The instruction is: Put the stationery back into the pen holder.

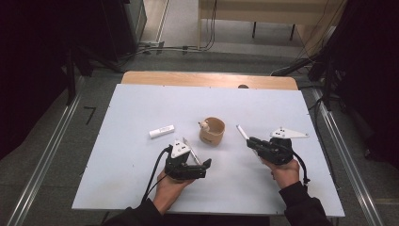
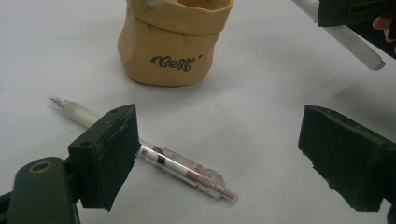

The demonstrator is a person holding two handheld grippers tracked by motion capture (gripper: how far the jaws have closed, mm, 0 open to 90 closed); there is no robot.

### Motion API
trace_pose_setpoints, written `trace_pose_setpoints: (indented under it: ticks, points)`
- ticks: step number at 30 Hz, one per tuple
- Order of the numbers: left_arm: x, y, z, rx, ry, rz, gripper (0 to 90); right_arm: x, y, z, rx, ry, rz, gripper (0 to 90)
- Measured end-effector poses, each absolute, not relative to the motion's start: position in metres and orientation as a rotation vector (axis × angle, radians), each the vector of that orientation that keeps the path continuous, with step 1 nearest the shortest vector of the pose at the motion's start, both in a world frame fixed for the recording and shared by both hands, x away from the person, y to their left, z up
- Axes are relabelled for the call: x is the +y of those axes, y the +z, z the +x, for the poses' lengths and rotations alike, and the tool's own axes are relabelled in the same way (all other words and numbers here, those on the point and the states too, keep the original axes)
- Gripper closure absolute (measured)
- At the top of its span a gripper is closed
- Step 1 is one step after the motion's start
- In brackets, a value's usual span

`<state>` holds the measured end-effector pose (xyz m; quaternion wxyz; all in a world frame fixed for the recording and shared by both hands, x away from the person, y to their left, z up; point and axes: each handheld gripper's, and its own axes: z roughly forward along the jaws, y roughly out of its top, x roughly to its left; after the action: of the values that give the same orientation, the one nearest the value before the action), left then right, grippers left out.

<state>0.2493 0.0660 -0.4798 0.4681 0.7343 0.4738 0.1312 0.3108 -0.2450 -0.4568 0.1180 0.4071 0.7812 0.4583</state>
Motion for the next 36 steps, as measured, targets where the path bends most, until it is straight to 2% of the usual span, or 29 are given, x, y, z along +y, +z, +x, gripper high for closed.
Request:
trace_pose_setpoints:
  ticks: [13,18,28,36]
  points:
    - [0.049,-0.483,0.252,1.124,0.3,1.817,14.8,-0.225,-0.458,0.302,2.339,1.354,1.088,77.1]
    - [0.045,-0.484,0.254,1.105,0.227,1.798,19.7,-0.217,-0.458,0.3,2.359,1.367,1.065,77.1]
    - [0.038,-0.488,0.258,1.092,0.144,1.787,22.0,-0.199,-0.46,0.298,2.411,1.413,1.004,77.0]
    - [0.033,-0.49,0.261,1.065,0.085,1.779,29.8,-0.189,-0.464,0.298,2.437,1.448,0.981,77.1]
